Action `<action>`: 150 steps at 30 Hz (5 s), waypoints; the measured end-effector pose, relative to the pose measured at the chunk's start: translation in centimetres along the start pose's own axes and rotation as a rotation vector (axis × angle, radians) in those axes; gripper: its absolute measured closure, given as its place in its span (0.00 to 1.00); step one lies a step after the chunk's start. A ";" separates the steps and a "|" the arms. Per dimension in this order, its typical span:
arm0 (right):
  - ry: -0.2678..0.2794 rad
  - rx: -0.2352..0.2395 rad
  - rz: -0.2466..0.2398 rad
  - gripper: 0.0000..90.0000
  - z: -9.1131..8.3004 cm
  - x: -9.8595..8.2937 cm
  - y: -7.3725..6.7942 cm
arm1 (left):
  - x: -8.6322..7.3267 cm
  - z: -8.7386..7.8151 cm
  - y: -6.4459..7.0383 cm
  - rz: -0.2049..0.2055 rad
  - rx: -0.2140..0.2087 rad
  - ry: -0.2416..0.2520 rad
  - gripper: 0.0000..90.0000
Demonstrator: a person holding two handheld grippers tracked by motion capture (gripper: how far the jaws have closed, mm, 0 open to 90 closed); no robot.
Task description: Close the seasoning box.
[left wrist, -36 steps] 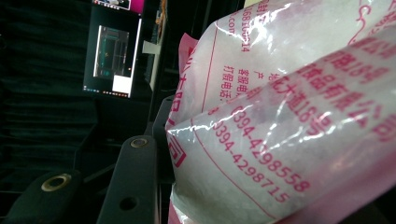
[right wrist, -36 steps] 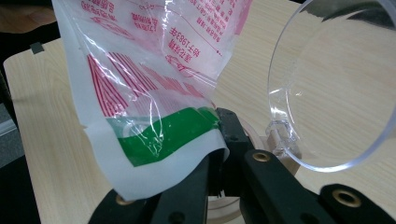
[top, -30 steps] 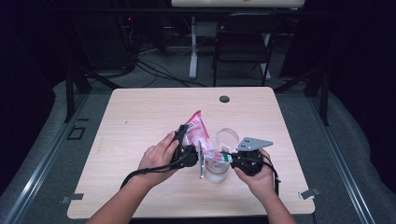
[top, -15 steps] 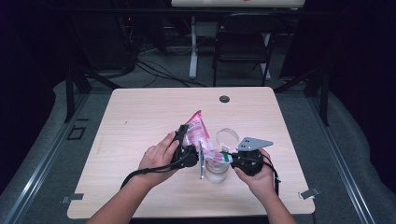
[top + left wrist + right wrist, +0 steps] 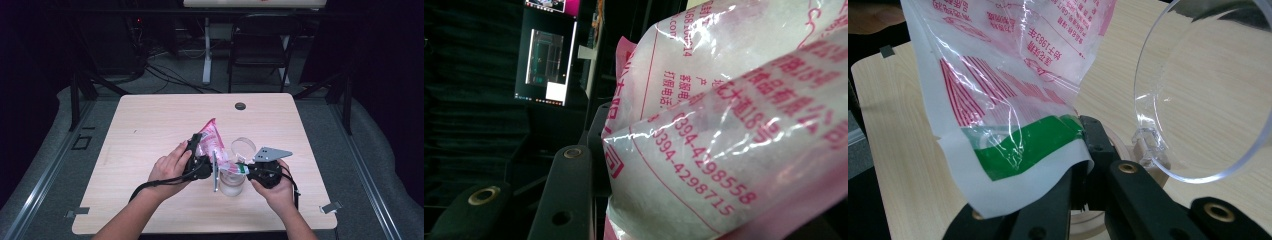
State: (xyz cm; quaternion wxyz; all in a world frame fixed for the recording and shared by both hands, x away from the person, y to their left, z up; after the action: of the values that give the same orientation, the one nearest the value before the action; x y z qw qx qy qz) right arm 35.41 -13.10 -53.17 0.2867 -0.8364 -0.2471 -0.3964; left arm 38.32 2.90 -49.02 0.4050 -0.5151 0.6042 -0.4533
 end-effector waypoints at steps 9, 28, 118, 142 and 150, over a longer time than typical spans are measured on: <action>0.001 0.001 0.000 1.00 0.0 0.0 0.0 | 0.0 0.0 -0.1 0.001 0.004 0.002 0.68; -0.002 0.001 -0.002 1.00 -0.1 0.0 0.0 | 0.1 -0.1 -0.2 0.007 0.006 0.003 0.68; 0.007 -0.014 0.009 1.00 -0.4 0.0 0.6 | 0.9 0.1 -0.5 0.011 0.019 0.016 0.68; 0.007 -0.016 0.012 1.00 -0.4 0.0 0.7 | 1.1 0.0 -0.6 0.023 0.021 0.016 0.68; 0.008 -0.018 0.013 1.00 -0.4 0.0 0.8 | 1.2 0.0 -0.7 0.028 0.024 0.016 0.68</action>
State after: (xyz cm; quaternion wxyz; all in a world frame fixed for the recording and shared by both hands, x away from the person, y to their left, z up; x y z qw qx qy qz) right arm 35.68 -13.92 -53.18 0.2827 -0.8390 -0.2371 -0.4000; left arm 38.33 1.72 -48.37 0.4126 -0.4982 0.6090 -0.4591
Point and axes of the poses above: each handheld gripper's, and its own axes: z roughly forward along the jaws, x roughly out of its top, y roughly to its right, the point moved 8 cm from there along z, roughly forward along the jaws, and after that the axes turned 14 degrees about z, right-handed, at the moved point
